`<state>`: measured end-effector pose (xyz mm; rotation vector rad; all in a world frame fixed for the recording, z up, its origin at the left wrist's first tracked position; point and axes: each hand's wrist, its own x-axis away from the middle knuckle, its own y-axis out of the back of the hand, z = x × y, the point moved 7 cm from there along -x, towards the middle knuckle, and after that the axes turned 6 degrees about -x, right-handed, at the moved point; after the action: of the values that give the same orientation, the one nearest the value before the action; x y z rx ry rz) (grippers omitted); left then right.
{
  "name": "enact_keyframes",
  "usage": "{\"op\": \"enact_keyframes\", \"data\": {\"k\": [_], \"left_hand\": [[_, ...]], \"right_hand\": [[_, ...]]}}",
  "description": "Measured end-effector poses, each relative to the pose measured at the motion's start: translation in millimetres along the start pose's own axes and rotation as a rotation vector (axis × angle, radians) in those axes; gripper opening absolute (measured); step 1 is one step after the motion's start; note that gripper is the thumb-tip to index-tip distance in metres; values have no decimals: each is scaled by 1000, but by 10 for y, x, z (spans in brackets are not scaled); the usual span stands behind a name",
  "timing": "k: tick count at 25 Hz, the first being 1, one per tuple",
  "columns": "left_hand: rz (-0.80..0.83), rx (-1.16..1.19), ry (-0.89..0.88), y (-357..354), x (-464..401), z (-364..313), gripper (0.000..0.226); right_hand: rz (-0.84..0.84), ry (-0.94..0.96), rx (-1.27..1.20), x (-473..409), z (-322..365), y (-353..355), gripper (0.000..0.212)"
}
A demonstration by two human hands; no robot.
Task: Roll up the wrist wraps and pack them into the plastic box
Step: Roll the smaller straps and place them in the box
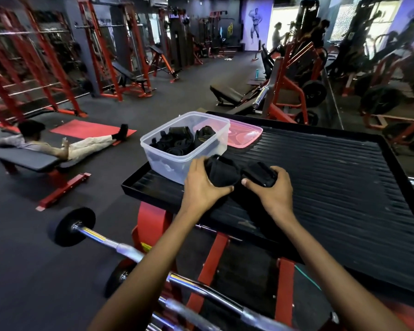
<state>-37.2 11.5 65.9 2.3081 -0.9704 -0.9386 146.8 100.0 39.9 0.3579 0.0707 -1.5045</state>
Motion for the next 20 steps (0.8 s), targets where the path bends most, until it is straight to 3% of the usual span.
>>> {"op": "enact_keyframes", "data": {"k": [3, 9, 15, 20], "left_hand": [[-69, 48, -114, 300, -236, -190, 89], [-110, 250, -68, 851, -1370, -152, 79], [86, 294, 71, 530, -2420, 299, 80], [331, -61, -86, 54, -2683, 551, 79]], "right_hand": [[-61, 46, -60, -116, 258, -58, 59], [-85, 64, -44, -354, 553, -431, 67], [-161, 27, 31, -487, 555, -689, 66], [-214, 20, 65, -575, 557, -808, 66]]}}
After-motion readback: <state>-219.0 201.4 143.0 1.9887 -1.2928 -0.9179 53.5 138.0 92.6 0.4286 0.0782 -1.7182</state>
